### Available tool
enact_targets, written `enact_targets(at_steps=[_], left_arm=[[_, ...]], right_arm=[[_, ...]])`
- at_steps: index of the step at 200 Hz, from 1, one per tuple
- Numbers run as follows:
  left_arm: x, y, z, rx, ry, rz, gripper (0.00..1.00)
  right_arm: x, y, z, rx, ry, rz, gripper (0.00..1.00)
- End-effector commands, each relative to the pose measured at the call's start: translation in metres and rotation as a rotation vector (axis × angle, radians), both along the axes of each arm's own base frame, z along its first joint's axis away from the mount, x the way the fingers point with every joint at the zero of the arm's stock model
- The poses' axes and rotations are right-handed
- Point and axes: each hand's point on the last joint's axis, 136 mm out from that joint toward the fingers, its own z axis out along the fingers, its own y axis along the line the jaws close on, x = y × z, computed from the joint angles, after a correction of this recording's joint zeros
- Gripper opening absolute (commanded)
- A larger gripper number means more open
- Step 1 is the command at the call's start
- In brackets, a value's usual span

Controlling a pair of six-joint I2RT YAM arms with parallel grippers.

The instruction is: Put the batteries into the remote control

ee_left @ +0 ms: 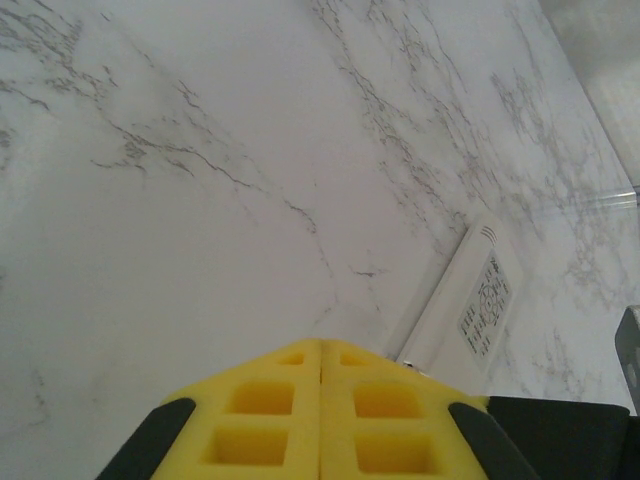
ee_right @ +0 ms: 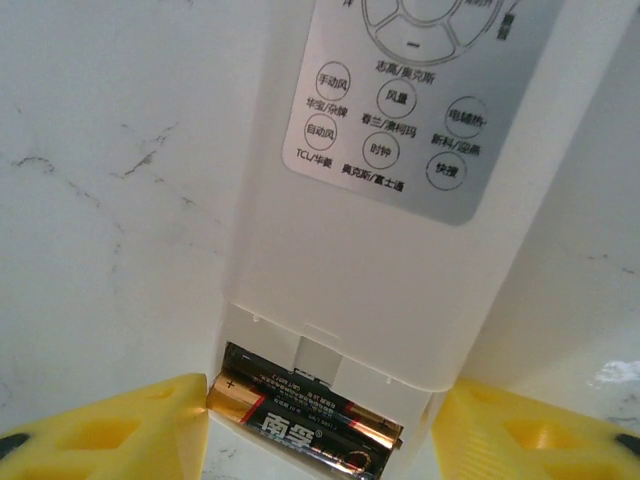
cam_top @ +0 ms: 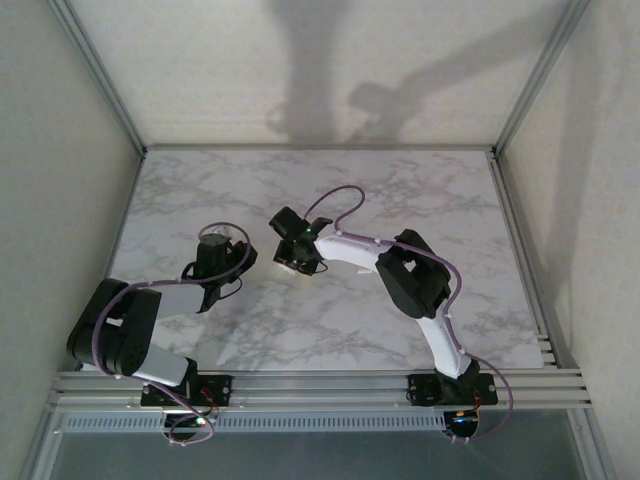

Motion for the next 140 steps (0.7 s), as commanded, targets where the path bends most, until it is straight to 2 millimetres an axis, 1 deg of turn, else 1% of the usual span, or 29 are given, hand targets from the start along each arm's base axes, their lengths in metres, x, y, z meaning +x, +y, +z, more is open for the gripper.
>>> enact_targets(at_steps=[1,44,89,114,140], left_arm=[[0.001,0.001,0.001,-0.017,-0.008,0.003,0.06],[0.001,0.001,0.001,-0.018,-0.009,0.003,0.06],[0.001,0.001,0.001,-0.016,-0.009,0.002,0.06],[0.001,0.001,0.002,-0.017,-0.01,0.002,0.06],[0.001,0.0,0.003,-0.016,-0.014,-0.001,0.06]], right_arm=[[-0.016,-0.032,-0.033,-0.14,0.106,-0.013,0.57],[-0.03,-0.044,-0.06,-0.226,0.189,0.024,0.55],[-0.037,-0.057,-0.076,-0.314,0.232,0.044,0.53],[-0.035,-0.052,-0.072,-0.275,0.211,0.042,0.57],[-0.024,-0.039,-0.054,-0.213,0.145,0.057,0.6]])
